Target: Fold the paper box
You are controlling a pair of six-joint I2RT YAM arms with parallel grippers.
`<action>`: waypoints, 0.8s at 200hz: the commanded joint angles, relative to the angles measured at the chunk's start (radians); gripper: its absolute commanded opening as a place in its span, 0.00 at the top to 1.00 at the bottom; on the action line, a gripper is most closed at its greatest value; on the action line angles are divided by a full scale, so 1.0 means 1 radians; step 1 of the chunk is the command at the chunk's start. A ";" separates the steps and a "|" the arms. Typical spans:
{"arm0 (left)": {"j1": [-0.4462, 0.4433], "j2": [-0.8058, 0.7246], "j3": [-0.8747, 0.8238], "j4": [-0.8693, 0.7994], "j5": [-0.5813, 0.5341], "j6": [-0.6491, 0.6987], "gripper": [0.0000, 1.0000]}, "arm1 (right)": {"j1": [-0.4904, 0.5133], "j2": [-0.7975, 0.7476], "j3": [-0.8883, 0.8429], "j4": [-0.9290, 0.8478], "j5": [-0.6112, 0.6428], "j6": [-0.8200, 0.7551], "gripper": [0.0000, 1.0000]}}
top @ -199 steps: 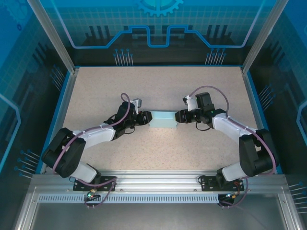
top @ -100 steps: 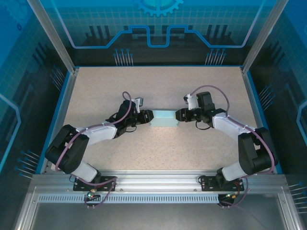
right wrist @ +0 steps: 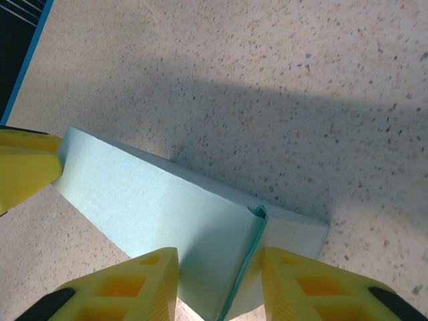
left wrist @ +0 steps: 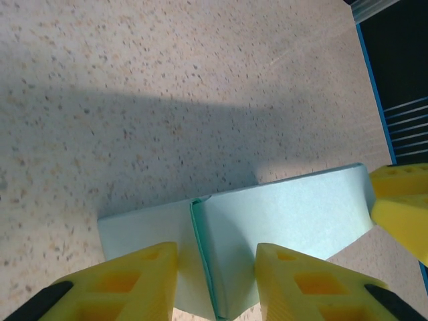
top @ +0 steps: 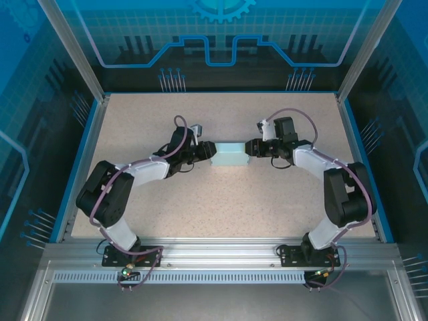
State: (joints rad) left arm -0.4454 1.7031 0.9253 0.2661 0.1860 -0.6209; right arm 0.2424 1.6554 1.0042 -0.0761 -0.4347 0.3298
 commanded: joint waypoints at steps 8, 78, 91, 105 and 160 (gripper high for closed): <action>0.009 0.068 0.099 -0.023 0.079 0.042 0.62 | 0.001 0.050 0.091 0.030 -0.082 -0.012 0.64; 0.019 0.115 0.166 -0.043 0.089 0.079 0.59 | 0.000 0.090 0.145 0.001 -0.053 -0.096 0.65; 0.018 0.108 0.148 -0.032 0.086 0.080 0.59 | 0.001 0.077 0.123 0.013 -0.049 -0.108 0.65; 0.016 0.098 0.128 -0.020 0.087 0.079 0.59 | 0.001 0.064 0.103 0.016 -0.047 -0.124 0.65; 0.011 0.068 0.049 0.027 0.099 0.069 0.57 | 0.003 0.022 0.017 0.053 -0.049 -0.151 0.65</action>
State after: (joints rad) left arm -0.4107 1.7958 1.0172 0.2779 0.2192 -0.5686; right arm 0.2279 1.7149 1.0611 -0.0586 -0.4145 0.2127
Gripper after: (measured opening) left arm 0.424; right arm 0.349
